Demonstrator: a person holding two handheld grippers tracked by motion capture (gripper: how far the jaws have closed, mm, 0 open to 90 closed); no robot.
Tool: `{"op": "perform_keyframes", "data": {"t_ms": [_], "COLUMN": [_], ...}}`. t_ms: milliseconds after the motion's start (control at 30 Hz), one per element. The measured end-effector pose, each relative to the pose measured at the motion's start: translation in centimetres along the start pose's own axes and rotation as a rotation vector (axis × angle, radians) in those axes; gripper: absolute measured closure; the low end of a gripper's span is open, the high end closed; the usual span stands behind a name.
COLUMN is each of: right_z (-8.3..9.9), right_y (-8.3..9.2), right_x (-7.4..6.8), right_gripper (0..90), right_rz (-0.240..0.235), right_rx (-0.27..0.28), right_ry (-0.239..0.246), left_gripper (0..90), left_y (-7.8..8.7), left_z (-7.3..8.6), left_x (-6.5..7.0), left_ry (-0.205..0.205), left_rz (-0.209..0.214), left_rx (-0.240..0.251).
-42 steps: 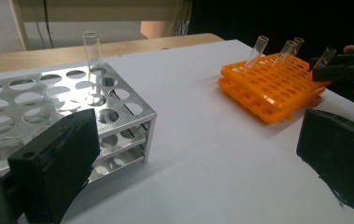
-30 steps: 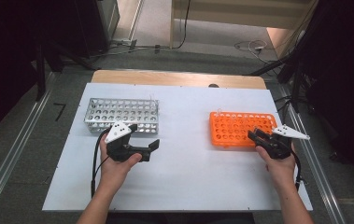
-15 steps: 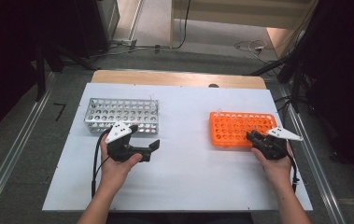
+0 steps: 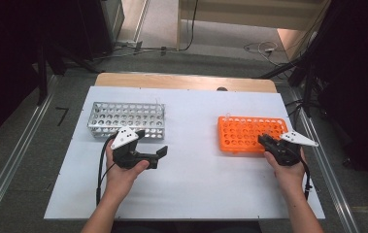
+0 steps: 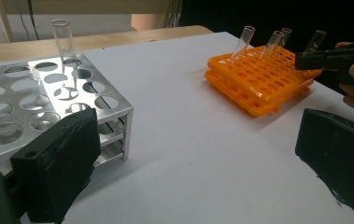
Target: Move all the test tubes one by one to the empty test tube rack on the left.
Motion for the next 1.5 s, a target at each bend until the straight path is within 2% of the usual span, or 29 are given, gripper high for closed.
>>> {"op": "perform_keyframes", "data": {"t_ms": [200,433,633,967,1067,1233,1500], "right_z": [-1.3,-2.6,-3.4,-4.1,-4.2,-4.2,-3.7], "right_y": [1.1,2.1,2.4,2.2,1.9,1.5,0.9], "right_x": [-0.2,-1.8,-3.7,-7.1,-8.3,-10.5,-13.8], "right_gripper": [74.0,74.0,74.0,74.0,74.0,74.0,74.0], "right_rz": [0.001,-0.034,-0.072,-0.161,-0.185,-0.229,-0.283], "right_rx": [0.036,0.062,0.064,0.064,0.059,0.048,0.025], "right_ry": [-0.009,0.004,0.018,0.053,0.068,0.095,0.143], "left_gripper": [0.2,0.2,0.2,0.2,0.2,0.5,3.6], "left_y": [0.1,0.2,0.3,0.3,0.3,0.2,-0.1], "left_z": [-0.1,-0.3,-0.5,-0.9,-1.0,-1.2,-1.4], "left_x": [0.1,0.5,0.9,1.5,1.7,2.0,3.6], "left_ry": [-0.002,-0.003,-0.011,-0.026,-0.016,-0.023,-0.044], "left_rz": [0.003,0.010,0.016,0.025,0.031,0.041,0.080], "left_rx": [0.002,0.008,0.011,0.014,0.020,0.018,0.008]}}
Point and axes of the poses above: each handheld gripper's, and its own axes: y roughly backward along the jaws, z roughly out of its underside, x roughly to its right, the point moved 9 cm from there along -y, roughly forward along the jaws, and after that the axes turned 4 degrees about -z, right-handed, at the moved point
